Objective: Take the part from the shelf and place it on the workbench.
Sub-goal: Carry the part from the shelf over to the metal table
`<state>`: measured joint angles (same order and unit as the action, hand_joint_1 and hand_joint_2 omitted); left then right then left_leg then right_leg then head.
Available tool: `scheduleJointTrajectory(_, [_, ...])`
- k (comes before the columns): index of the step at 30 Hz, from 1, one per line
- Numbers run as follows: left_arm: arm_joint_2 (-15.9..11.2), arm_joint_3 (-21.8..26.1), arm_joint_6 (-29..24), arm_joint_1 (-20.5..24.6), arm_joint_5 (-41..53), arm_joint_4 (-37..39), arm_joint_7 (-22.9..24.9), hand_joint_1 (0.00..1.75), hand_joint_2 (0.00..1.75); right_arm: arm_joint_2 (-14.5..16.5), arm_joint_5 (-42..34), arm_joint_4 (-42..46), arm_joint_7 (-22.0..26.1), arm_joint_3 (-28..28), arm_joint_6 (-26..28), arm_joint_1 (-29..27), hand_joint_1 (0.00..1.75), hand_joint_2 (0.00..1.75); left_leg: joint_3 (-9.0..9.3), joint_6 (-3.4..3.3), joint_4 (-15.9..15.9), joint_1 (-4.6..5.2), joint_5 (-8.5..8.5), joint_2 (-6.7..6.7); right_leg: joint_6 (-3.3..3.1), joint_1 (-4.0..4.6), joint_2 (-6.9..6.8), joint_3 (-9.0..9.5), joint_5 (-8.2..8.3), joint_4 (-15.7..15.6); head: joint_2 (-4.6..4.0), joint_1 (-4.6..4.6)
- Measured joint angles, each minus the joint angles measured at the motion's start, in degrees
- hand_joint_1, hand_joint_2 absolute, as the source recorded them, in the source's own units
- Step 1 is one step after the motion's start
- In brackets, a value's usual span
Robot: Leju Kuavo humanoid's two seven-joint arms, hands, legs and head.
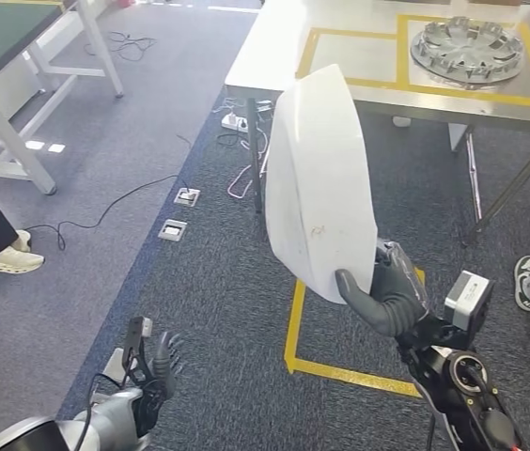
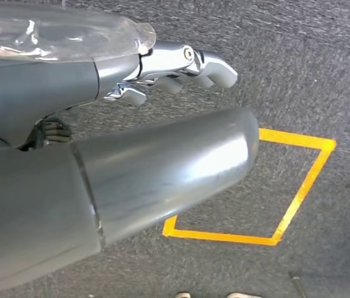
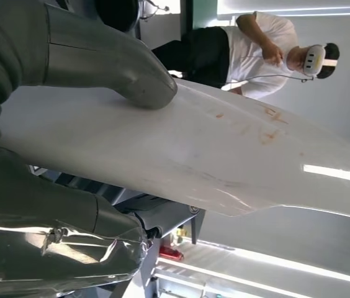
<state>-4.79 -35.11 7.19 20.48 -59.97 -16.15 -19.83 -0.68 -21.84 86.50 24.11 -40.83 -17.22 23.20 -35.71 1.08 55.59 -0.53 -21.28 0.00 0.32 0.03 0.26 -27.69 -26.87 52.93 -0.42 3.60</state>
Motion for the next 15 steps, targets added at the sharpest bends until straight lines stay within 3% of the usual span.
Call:
scheduleJointTrajectory(3, [0.0, -0.1, 0.0, 0.0, 0.0, 0.0, 0.1, 0.0, 0.0, 0.0, 0.0, 0.0, 0.1, 0.1, -0.2, 0.0, 1.75, 1.75, 0.94, -1.47, -1.5, 0.23, -0.88, -0.29, 0.94, 0.05, 0.07, 0.72, -0.64, 0.0, 0.0, -0.07])
scheduleJointTrajectory(5, [0.0, -0.1, 0.0, 0.0, 0.0, 0.0, 0.2, 0.0, 0.0, 0.0, 0.0, 0.0, 0.1, 0.2, -0.3, 0.1, 1.75, 1.75, 2.13, -2.32, -1.6, 0.21, -1.61, -0.41, 1.44, -0.08, 0.01, 0.24, -1.24, 2.1, 0.0, -0.24])
scheduleJointTrajectory(7, [0.0, -0.2, 0.0, 0.1, 0.0, 0.0, 0.3, 0.0, 0.0, 0.0, 0.0, 0.0, 0.2, 0.3, -0.3, 0.2, 1.75, 1.75, 3.72, -2.9, -1.7, 0.24, -2.58, -0.46, 1.76, -0.16, -0.07, -3.43, -2.69, 9.0, 0.0, -0.56])
scheduleJointTrajectory(9, [0.0, -0.2, 0.0, 0.1, 0.0, 0.0, 0.4, 0.0, 0.0, 0.0, 0.0, -0.2, 0.2, 0.3, -0.3, 0.2, 1.75, 1.75, 5.08, -3.2, -1.7, 0.43, -3.74, -0.5, 1.86, -0.16, -0.08, -9.13, -5.19, 17.4, 0.0, -0.77])
scheduleJointTrajectory(10, [0.0, -0.3, 0.0, 0.0, 0.0, 0.0, 0.4, 0.0, 0.0, 0.0, 0.0, -0.3, 0.2, 0.3, -0.3, 0.1, 1.75, 1.75, 5.82, -3.27, -1.7, 0.55, -4.36, -0.56, 1.81, -0.14, -0.08, -11.47, -6.2, 19.9, 0.0, -0.78])
scheduleJointTrajectory(11, [0.0, -0.3, 0.0, -0.1, 0.0, 0.0, 0.4, 0.0, 0.0, 0.0, 0.0, -0.4, 0.2, 0.3, -0.3, 0.0, 1.75, 1.75, 6.68, -3.31, -1.7, 0.66, -5.04, -0.63, 1.67, -0.1, -0.07, -12.89, -6.49, 20.3, 0.0, -0.79])
scheduleJointTrajectory(12, [0.0, -0.4, 0.0, -0.1, 0.0, 0.0, 0.4, 0.0, 0.0, 0.0, 0.0, -0.5, 0.2, 0.3, -0.3, -0.1, 1.75, 1.75, 7.74, -3.31, -1.7, 0.77, -5.82, -0.72, 1.42, 0.0, -0.05, -13.32, -5.54, 18.5, 0.0, -0.81])
scheduleJointTrajectory(13, [0.0, -0.5, 0.0, -0.1, 0.0, 0.0, 0.4, 0.0, 0.0, 0.0, 0.0, -0.5, 0.2, 0.4, -0.3, -0.1, 1.75, 1.75, 8.9, -3.29, -1.7, 0.86, -6.69, -0.8, 1.03, 0.19, -0.02, -12.91, -3.06, 15.0, 0.0, -0.84])
scheduleJointTrajectory(15, [0.1, -0.6, 0.0, -0.1, 0.0, 0.0, 0.4, 0.0, 0.0, 0.0, 0.0, -0.6, 0.2, 0.4, -0.4, 0.0, 1.75, 1.75, 10.84, -3.12, -1.7, 1.02, -8.41, -0.92, 0.1, 0.75, 0.07, -11.55, 4.5, 6.5, 0.0, -1.11])
